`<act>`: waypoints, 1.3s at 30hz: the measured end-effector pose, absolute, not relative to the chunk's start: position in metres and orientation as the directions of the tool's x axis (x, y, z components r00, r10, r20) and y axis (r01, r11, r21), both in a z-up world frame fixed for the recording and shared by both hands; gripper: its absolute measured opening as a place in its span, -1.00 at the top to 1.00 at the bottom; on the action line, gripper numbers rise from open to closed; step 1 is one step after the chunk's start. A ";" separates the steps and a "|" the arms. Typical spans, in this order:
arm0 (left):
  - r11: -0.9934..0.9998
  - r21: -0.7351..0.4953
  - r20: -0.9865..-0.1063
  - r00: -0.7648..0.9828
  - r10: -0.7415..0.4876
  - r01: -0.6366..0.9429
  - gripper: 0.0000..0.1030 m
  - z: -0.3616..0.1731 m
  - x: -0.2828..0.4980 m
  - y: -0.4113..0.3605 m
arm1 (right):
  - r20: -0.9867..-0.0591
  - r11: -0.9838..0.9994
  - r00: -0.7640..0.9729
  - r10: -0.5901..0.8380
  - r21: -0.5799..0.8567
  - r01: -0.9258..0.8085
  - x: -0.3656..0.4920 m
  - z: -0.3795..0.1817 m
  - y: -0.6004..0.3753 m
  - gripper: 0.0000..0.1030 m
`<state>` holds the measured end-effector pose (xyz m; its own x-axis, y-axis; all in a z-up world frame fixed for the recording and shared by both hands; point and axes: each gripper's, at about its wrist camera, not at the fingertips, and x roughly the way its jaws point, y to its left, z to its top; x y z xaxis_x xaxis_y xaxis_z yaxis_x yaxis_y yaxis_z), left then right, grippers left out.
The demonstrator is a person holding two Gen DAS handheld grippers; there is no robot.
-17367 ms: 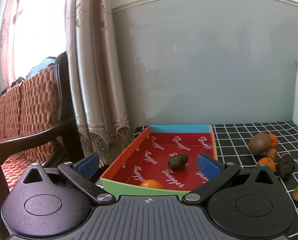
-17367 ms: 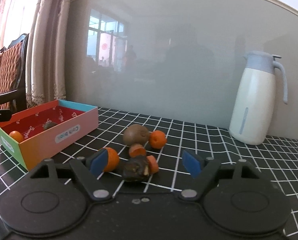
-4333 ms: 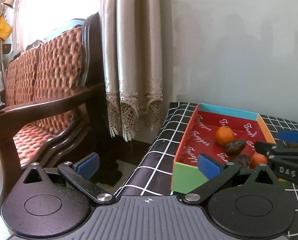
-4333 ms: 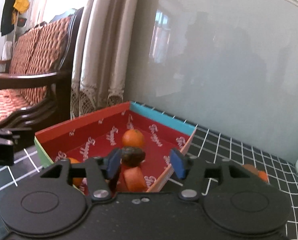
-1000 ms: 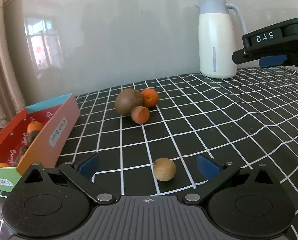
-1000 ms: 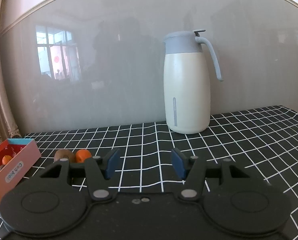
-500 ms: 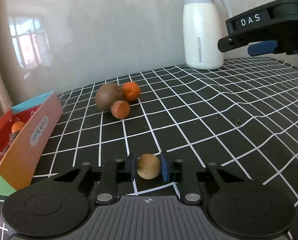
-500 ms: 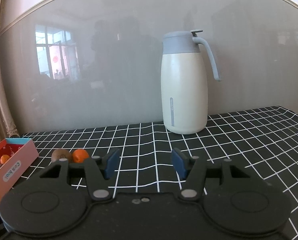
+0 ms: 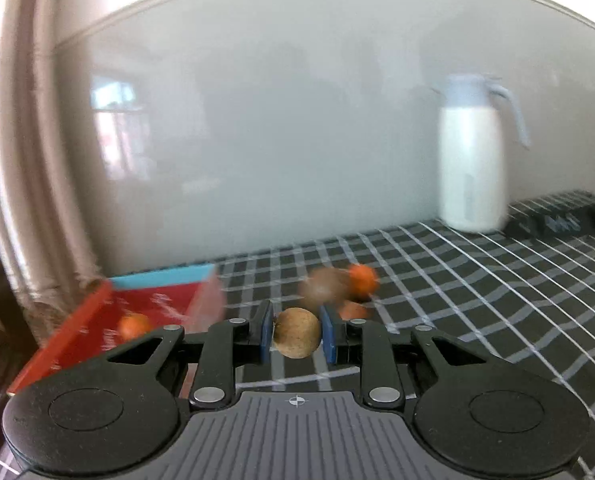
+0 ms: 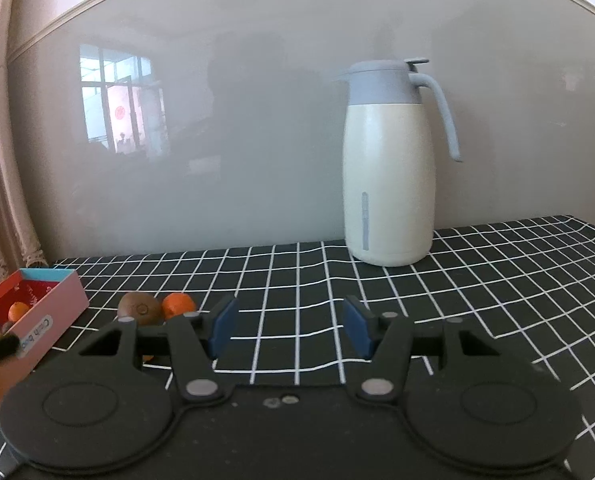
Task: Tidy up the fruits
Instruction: 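Carry the tan fruit with the left gripper into the box and release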
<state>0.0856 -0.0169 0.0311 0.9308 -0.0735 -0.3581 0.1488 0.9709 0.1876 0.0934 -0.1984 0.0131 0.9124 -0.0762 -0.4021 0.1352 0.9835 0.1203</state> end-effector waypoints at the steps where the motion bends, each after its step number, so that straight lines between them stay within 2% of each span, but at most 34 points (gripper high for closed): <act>1: 0.975 0.178 -0.355 0.933 -0.058 0.129 0.50 0.034 0.089 -0.008 | -0.403 0.984 0.912 -0.073 0.118 0.131 0.094 0.013 -0.196 -0.11; 6: 0.988 0.157 -0.336 0.941 0.047 0.007 0.50 0.042 0.100 0.040 | -0.411 0.988 0.910 -0.054 0.111 0.109 0.101 0.009 -0.181 -0.11; 13: 0.984 0.131 -0.365 0.917 0.163 -0.123 0.50 0.027 0.120 0.101 | -0.422 0.994 0.906 -0.025 0.090 0.069 0.109 0.004 -0.158 -0.11; 19: 0.982 0.104 -0.408 0.894 0.187 -0.158 0.50 0.011 0.132 0.125 | -0.432 0.998 0.902 -0.007 0.059 0.036 0.117 -0.003 -0.136 -0.11; 32: 0.976 0.100 -0.390 0.895 0.218 -0.194 0.50 0.007 0.136 0.138 | -0.427 1.000 0.904 0.013 -0.016 -0.021 0.122 -0.010 -0.106 -0.15; 33: 0.975 0.105 -0.385 0.896 0.222 -0.197 0.45 0.008 0.134 0.137 | -0.426 1.000 0.904 0.014 -0.015 -0.023 0.122 -0.010 -0.105 -0.17; 34: 0.975 0.108 -0.382 0.898 0.220 -0.193 0.09 0.009 0.133 0.136 | -0.424 1.000 0.905 0.015 -0.015 -0.023 0.122 -0.009 -0.105 -0.20; 35: 0.974 0.112 -0.373 0.901 0.223 -0.195 -0.19 0.011 0.132 0.134 | -0.423 1.000 0.906 0.015 -0.016 -0.025 0.121 -0.009 -0.105 -0.21; 36: 0.971 0.118 -0.352 0.906 0.236 -0.208 -0.60 0.013 0.129 0.133 | -0.422 0.999 0.906 0.017 -0.018 -0.027 0.121 -0.009 -0.104 -0.22; 37: 0.968 0.125 -0.330 0.911 0.248 -0.218 -0.69 0.015 0.126 0.130 | -0.421 0.999 0.907 0.018 -0.019 -0.028 0.120 -0.009 -0.104 -0.23; 39: 0.970 0.124 -0.320 0.918 0.236 -0.207 -0.69 0.019 0.123 0.127 | -0.422 0.999 0.907 0.019 -0.022 -0.031 0.119 -0.009 -0.104 -0.24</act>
<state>0.1226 0.1270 0.0189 0.9175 0.2365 -0.3198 -0.2070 0.9705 0.1238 0.1193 -0.1044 -0.0087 0.9066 0.0190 -0.4217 -0.0311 0.9993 -0.0219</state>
